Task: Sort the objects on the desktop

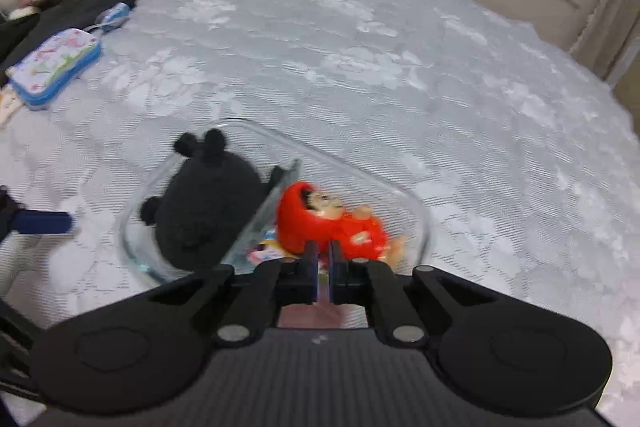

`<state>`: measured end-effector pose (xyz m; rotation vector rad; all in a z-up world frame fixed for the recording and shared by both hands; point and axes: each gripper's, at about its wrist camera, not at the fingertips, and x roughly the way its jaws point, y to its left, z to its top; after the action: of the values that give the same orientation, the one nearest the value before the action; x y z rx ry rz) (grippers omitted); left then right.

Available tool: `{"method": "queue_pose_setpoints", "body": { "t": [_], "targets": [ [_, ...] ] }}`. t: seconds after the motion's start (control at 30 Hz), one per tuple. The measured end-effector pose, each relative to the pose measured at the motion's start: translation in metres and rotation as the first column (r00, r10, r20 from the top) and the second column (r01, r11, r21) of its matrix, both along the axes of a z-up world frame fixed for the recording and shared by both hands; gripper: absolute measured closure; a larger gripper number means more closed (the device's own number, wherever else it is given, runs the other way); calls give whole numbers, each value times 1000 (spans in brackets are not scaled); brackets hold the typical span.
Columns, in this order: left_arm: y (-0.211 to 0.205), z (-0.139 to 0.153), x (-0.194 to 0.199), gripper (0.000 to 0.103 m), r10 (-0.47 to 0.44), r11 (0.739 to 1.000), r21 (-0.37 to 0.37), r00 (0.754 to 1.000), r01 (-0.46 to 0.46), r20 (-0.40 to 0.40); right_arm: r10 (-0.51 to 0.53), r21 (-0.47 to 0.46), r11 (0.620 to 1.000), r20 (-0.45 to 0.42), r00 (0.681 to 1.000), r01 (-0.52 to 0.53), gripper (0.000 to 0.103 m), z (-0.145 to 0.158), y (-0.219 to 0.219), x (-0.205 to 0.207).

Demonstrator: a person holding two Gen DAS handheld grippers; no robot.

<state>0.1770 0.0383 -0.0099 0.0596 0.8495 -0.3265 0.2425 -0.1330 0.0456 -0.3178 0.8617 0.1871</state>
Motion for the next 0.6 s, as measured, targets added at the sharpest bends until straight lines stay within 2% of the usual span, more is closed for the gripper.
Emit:
{"method": "queue_pose_setpoints", "body": {
  "t": [0.13,0.2,0.23,0.3,0.37,0.47,0.6],
  "targets": [
    [0,0,1,1,2,1000,-3,1000,-2,-2,-3,-37,999,31,1000,4,97,3,-3,-1],
    [1,1,1,1,3,1000,-5,1000,-3,-1,39,-36,999,3,999,-39,80,4,-2,-2],
    [1,1,1,1,3,1000,-5,1000,-3,-1,64,-35,997,-12,998,-65,76,5,-1,-4],
    [1,1,1,1,3,1000,-6,1000,-3,-1,76,-49,996,-18,997,-77,53,4,3,-10],
    [1,1,2,1,6,1000,-7,1000,-6,-3,70,-100,993,9,997,-69,47,2,9,-15],
    [0,1,2,1,4,1000,-8,1000,-4,-1,65,-141,988,-3,998,-65,35,-8,16,-14],
    [1,1,0,1,0,1000,-5,1000,0,2,43,-101,994,-47,998,-47,40,-19,15,-5]
  ]
}}
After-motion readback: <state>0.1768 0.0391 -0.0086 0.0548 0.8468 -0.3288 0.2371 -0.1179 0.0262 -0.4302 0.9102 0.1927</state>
